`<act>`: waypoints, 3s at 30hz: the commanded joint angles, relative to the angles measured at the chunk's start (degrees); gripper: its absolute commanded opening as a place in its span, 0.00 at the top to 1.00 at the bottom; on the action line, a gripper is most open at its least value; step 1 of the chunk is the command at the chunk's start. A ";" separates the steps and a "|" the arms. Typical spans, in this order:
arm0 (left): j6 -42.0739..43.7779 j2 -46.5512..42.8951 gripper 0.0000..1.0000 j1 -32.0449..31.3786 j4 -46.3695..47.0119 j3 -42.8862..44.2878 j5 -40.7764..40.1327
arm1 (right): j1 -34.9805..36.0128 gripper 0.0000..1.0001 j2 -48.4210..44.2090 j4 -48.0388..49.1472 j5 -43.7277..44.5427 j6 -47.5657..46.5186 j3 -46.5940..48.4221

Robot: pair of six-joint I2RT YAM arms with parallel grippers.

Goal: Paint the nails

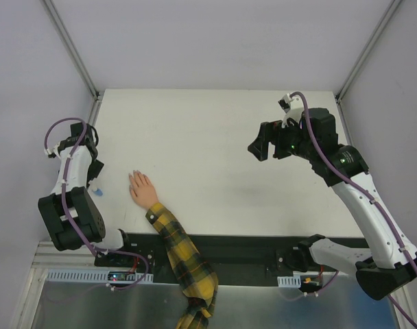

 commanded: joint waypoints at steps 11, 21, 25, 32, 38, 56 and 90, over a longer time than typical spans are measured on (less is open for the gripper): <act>0.24 5.16 0.49 0.55 1.17 0.36 -1.91 | 0.31 0.04 -0.47 1.09 -0.36 0.63 -1.25; 0.24 5.95 0.60 0.47 1.08 0.09 -2.70 | 0.40 0.04 -0.56 1.44 -0.18 0.98 -2.13; 0.24 6.48 0.63 0.55 1.17 -0.35 -2.79 | 0.31 0.04 -0.82 1.70 -0.01 1.25 -2.75; 1.11 7.45 0.93 0.38 1.17 -0.44 -1.92 | 0.40 0.04 -1.09 2.76 0.35 1.34 -4.68; 6.10 4.47 1.00 -3.92 1.08 1.31 0.20 | 0.31 0.04 -0.56 3.46 2.10 0.11 -6.88; 34.67 -18.56 1.00 -32.82 8.99 8.44 74.35 | 7.25 0.04 2.60 14.96 -37.51 -18.00 -11.36; 45.24 -19.53 1.00 -50.95 10.57 12.40 86.68 | 20.26 0.35 14.38 25.96 -46.94 -12.82 -8.20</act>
